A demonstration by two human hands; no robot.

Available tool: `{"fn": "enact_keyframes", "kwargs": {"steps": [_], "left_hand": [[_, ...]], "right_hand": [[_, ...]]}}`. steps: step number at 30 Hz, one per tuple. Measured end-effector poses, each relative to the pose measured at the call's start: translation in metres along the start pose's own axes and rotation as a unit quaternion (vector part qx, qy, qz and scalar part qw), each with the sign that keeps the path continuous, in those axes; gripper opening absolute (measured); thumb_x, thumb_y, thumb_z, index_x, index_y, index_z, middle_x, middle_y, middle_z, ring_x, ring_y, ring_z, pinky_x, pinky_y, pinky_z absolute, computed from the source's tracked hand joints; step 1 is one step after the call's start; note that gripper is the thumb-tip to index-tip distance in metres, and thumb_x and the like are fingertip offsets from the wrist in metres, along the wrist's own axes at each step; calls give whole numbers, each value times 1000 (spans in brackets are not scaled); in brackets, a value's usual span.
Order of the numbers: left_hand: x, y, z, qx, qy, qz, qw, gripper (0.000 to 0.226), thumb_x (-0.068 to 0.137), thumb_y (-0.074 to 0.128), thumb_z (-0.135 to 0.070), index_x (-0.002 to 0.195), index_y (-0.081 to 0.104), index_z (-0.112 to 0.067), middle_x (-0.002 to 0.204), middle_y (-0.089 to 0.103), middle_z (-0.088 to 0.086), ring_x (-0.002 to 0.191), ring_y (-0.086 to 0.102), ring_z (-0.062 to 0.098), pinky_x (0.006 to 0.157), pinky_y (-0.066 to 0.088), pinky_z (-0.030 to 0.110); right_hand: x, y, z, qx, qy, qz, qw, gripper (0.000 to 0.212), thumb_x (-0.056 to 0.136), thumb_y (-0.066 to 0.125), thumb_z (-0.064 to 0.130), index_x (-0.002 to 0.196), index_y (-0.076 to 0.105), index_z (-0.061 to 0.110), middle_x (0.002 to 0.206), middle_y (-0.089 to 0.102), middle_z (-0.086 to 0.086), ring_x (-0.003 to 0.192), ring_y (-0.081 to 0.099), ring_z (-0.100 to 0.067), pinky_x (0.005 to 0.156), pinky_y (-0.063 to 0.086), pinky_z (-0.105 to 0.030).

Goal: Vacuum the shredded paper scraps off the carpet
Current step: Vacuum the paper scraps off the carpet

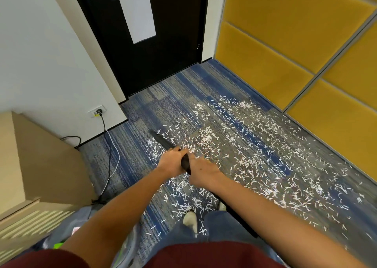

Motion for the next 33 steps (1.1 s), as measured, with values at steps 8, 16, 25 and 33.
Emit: {"fn": "enact_keyframes", "kwargs": {"steps": [8,16,25,33], "left_hand": [[-8,10,-23,-13,30,28,999,44,77,68,-18,119,56,-25,115,58,5,111,57,26,89,51,41],[-10,23,-53,8,37,27,999,46,81,65,-22,125,50,-25,126,52,2,111,55,26,89,51,43],[-18,39,-54,3,2,31,1000,53,84,64,-19,133,44,-29,146,39,-1,119,54,27,97,47,44],[-17,8,-55,-25,50,-14,998,33,77,63,-10,107,56,-23,111,61,-5,104,58,18,84,53,38]], "right_hand": [[-18,9,-14,-1,39,-11,999,57,90,54,11,140,26,12,112,53,-10,100,58,-27,75,48,-34],[-34,16,-41,11,68,7,998,56,88,57,12,136,28,11,116,53,-11,105,57,-28,85,50,-36],[-46,23,-51,10,38,36,999,54,85,61,19,132,35,11,116,55,-9,106,57,-27,84,49,-34],[-41,6,-32,40,24,40,998,57,86,60,16,136,35,9,115,53,-10,104,58,-27,84,49,-33]]}}
Point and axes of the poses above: each hand's wrist, its own x-axis towards the middle knuckle, its own y-axis out of the palm, z = x × y, the point moved 10 cm from there along x, towards the middle knuckle
